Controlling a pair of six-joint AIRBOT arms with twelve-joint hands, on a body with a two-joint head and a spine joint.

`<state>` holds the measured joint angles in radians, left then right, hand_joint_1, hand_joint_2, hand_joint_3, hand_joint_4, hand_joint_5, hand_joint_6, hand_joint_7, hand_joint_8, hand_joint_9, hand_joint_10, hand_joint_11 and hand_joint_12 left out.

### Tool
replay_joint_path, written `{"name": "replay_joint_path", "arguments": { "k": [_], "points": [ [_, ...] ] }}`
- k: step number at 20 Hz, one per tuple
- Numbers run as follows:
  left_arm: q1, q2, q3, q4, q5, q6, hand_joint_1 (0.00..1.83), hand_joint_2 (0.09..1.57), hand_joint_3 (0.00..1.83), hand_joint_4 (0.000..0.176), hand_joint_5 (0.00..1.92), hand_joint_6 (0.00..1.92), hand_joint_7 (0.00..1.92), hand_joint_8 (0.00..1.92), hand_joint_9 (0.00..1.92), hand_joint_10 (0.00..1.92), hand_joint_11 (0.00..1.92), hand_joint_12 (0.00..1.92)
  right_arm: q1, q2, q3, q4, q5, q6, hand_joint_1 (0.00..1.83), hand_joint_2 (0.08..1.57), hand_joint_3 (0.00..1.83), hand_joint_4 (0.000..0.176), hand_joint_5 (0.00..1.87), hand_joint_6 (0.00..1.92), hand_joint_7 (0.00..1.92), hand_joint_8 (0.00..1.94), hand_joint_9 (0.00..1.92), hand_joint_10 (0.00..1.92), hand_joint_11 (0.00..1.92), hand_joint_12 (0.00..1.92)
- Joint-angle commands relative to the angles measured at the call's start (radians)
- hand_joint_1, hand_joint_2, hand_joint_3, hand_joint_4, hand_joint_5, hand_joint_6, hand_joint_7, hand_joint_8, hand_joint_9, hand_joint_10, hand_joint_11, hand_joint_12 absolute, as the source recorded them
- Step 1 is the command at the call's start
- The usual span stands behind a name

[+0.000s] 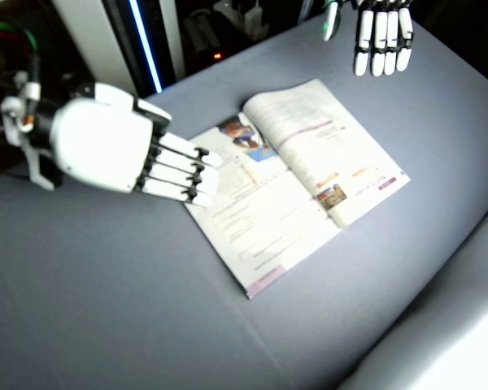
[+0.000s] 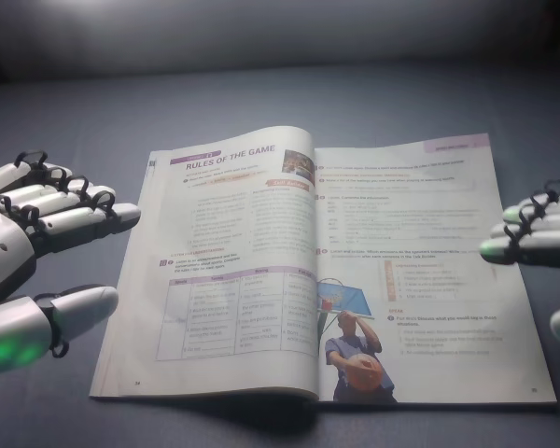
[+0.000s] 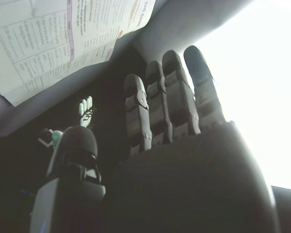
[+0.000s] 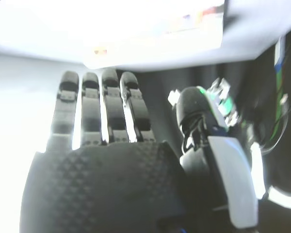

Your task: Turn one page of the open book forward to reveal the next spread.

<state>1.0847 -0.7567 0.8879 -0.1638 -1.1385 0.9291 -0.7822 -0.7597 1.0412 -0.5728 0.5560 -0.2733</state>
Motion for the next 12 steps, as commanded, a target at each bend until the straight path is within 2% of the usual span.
{"name": "replay_joint_path", "arguments": {
  "k": [1,4,7,9,10,12],
  "points": [
    [-0.006,-0.001,0.004,-0.003,-0.121,-0.003,0.0,1.37,0.0,0.075,0.34,0.0,0.32,0.0,0.29,0.0,0.0,0.5,0.011,0.015,-0.006,0.023,0.054,0.004,0.0,1.35,0.0,0.0,0.12,0.0,0.09,0.0,0.04,0.01,0.02,0.12],
    [-0.002,0.0,0.004,-0.003,-0.119,-0.004,0.0,1.39,0.0,0.061,0.34,0.0,0.33,0.01,0.29,0.01,0.02,0.48,0.011,0.042,-0.02,-0.009,0.008,0.004,0.0,1.33,0.0,0.0,0.11,0.0,0.07,0.0,0.04,0.01,0.02,0.12],
    [-0.002,-0.005,0.006,-0.003,-0.114,-0.006,0.0,1.38,0.0,0.07,0.35,0.01,0.34,0.01,0.3,0.01,0.03,0.48,0.011,0.048,-0.024,-0.045,-0.025,0.004,0.0,1.33,0.0,0.0,0.08,0.0,0.07,0.0,0.01,0.0,0.0,0.1],
    [-0.004,-0.012,0.009,-0.003,-0.112,-0.008,0.0,1.38,0.0,0.063,0.37,0.01,0.34,0.01,0.3,0.01,0.03,0.49,0.011,0.041,-0.028,-0.067,-0.045,0.004,0.0,1.3,0.0,0.0,0.1,0.01,0.09,0.01,0.02,0.0,0.01,0.1],
    [-0.004,-0.012,0.009,-0.003,-0.113,-0.008,0.0,1.39,0.0,0.071,0.36,0.01,0.34,0.01,0.3,0.01,0.03,0.49,0.011,0.035,-0.03,-0.08,-0.054,0.004,0.0,1.29,0.0,0.0,0.1,0.01,0.08,0.01,0.02,0.0,0.01,0.1],
    [-0.004,-0.011,0.009,-0.003,-0.114,-0.009,0.0,1.39,0.0,0.073,0.36,0.01,0.34,0.0,0.3,0.01,0.03,0.49,0.011,0.012,-0.03,-0.107,-0.074,0.004,0.0,1.21,0.0,0.0,0.05,0.0,0.06,0.0,0.01,0.0,0.01,0.04]
  ]
}}
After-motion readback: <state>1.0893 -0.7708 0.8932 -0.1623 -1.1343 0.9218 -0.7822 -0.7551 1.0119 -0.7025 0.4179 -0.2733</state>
